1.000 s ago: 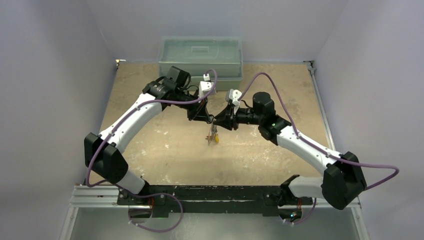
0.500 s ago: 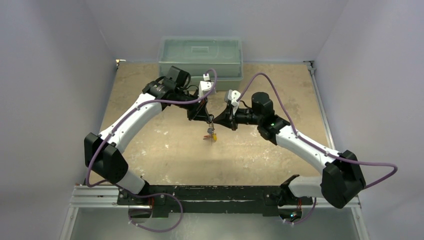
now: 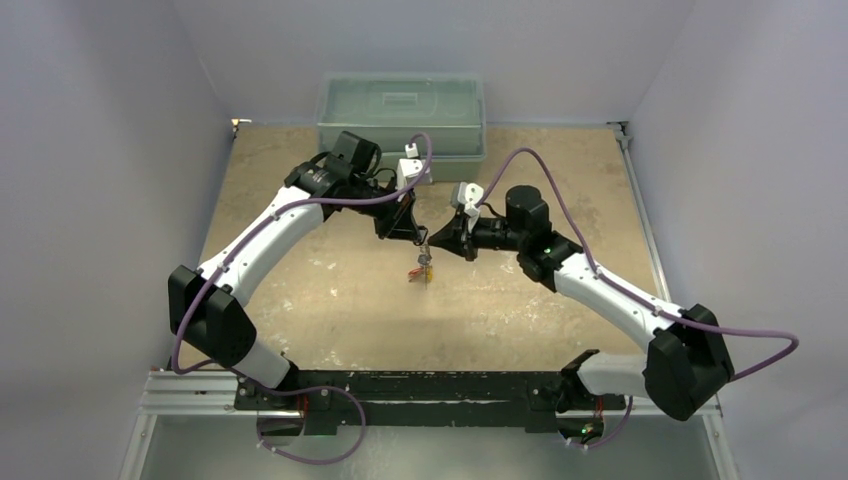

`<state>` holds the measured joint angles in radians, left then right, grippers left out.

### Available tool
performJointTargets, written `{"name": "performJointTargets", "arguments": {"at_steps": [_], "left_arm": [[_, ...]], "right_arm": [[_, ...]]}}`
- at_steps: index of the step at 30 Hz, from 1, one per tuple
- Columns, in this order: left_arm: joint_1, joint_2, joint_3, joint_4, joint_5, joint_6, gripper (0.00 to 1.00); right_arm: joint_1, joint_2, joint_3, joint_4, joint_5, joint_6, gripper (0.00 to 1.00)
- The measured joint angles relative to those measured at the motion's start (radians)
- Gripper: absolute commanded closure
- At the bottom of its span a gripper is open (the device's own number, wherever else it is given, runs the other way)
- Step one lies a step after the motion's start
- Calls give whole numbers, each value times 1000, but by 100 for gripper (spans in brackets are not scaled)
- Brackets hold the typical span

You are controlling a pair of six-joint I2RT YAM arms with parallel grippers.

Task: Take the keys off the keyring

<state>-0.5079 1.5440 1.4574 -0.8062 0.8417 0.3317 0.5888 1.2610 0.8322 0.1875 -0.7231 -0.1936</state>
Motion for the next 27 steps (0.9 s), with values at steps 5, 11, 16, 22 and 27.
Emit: {"name": "performJointTargets", "arguments": {"at_steps": [5, 11, 16, 22, 27], "left_arm": [[4, 0, 0, 7, -19, -23, 100], [4, 0, 0, 15, -51, -35, 100], [10, 0, 0, 46, -84, -38, 100], [11, 0, 0, 59, -103, -44, 100], [11, 0, 0, 59, -112, -44, 100]], "right_arm": [[0, -8, -6, 0, 2, -9, 100], [-1, -14, -14, 0, 5, -9, 100], [0, -20, -24, -8, 3, -8, 100], [0, -20, -26, -7, 3, -8, 100], [0, -21, -30, -7, 3, -5, 100]]}}
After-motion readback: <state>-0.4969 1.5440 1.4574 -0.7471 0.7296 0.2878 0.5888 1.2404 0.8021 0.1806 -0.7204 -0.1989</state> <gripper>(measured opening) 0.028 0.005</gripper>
